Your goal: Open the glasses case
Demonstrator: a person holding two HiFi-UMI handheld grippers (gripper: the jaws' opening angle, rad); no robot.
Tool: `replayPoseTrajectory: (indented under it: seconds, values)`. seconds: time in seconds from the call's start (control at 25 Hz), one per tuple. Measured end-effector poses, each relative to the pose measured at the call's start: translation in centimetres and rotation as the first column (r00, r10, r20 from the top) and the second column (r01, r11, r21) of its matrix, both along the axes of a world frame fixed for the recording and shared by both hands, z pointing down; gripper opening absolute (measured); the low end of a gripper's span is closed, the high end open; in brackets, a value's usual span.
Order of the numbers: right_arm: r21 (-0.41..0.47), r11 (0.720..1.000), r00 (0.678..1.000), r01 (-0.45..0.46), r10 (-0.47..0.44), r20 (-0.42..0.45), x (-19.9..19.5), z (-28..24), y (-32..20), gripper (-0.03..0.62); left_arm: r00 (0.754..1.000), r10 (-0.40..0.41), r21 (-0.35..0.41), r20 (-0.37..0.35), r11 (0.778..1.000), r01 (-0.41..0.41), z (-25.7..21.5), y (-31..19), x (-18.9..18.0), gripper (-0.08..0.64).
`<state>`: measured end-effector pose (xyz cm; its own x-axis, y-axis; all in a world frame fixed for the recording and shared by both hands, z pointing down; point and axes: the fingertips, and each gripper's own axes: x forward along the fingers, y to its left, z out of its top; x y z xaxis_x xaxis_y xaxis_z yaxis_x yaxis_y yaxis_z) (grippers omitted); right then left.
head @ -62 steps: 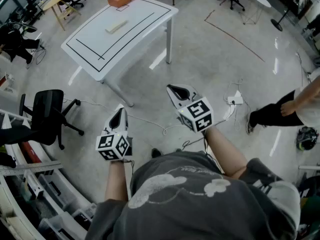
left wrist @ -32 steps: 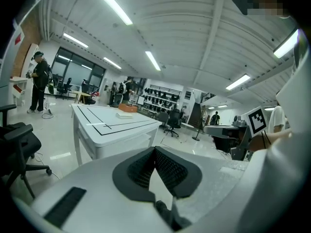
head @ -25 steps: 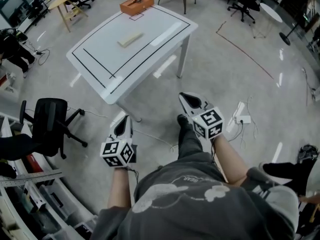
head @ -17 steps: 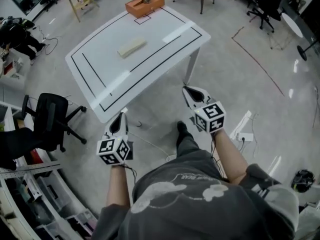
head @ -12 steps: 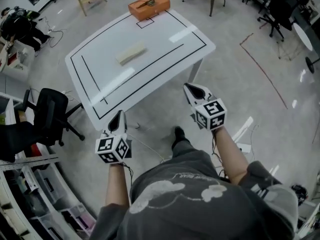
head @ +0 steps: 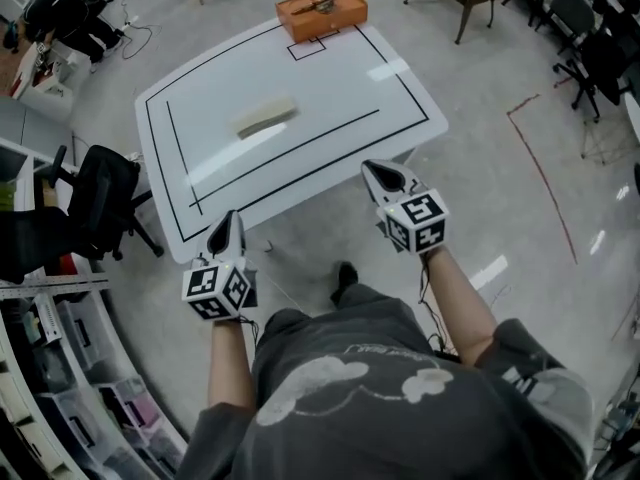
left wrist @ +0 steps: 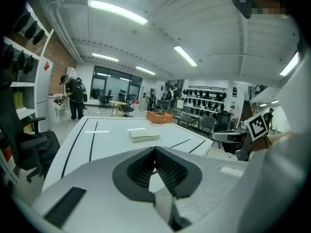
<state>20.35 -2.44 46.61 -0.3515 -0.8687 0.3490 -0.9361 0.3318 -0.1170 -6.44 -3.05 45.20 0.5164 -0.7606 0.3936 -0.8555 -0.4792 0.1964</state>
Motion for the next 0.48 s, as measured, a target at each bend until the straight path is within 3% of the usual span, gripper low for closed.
replayPoseTrajectory:
  seconds: [0.24, 0.48]
  values:
    - [-0.019, 0.997, 0.997, 0.08, -0.081, -0.011, -1.7, 0.9, -2.5, 0.002, 0.999, -0.052, -0.009, 0.002, 0.999, 0.052, 0.1, -1.2, -0.4, 0.002]
    - [-0.034, 0.996, 0.996, 0.088, -0.089, -0.028, -3.4, 2.2, -5.7, 0.002, 0.998, -0.061, -0.019, 0.007, 0.998, 0.061, 1.7, -4.9, -1.3, 0.002]
